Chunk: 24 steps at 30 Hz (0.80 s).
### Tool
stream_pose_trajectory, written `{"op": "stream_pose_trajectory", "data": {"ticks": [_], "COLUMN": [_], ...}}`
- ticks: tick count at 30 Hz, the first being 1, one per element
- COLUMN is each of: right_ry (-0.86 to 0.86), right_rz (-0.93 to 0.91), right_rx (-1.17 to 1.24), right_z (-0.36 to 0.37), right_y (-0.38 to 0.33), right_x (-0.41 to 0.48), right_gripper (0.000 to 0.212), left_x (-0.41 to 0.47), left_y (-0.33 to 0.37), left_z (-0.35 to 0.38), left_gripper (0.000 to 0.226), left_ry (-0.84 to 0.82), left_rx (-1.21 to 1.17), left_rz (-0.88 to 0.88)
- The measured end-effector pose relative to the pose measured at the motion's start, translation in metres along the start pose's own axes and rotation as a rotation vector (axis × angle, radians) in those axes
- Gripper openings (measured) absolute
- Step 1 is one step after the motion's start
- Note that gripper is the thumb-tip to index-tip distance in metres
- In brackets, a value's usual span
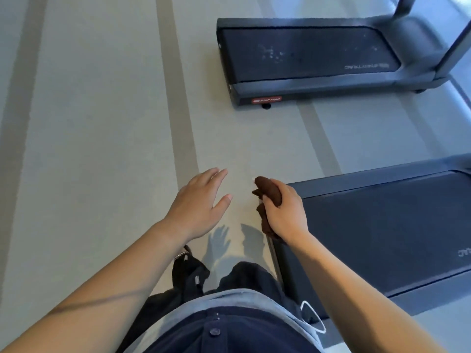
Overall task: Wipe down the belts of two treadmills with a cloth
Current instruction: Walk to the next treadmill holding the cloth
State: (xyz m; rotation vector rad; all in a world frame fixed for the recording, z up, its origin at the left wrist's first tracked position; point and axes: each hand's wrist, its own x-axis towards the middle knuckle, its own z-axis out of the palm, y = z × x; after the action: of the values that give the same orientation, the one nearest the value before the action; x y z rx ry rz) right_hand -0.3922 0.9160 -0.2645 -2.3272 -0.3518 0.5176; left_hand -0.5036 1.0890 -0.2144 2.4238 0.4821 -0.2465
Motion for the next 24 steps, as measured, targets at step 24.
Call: {"op": "stream_pose_trajectory", "data": {"ticks": [24], "right_ry": [0.207], "right_rz": [0.342], "right_rx": [0.192], "right_z": [-0.021], "right_y": [-0.062], "right_x": [0.324], "right_gripper": [0.040], "left_x": [0.394], "left_y": [0.016], "left_z": [-0.147], "left_gripper": [0.051], "left_ry": [-0.279], "left_rx": [0.360], "left_rz": [0.291]}}
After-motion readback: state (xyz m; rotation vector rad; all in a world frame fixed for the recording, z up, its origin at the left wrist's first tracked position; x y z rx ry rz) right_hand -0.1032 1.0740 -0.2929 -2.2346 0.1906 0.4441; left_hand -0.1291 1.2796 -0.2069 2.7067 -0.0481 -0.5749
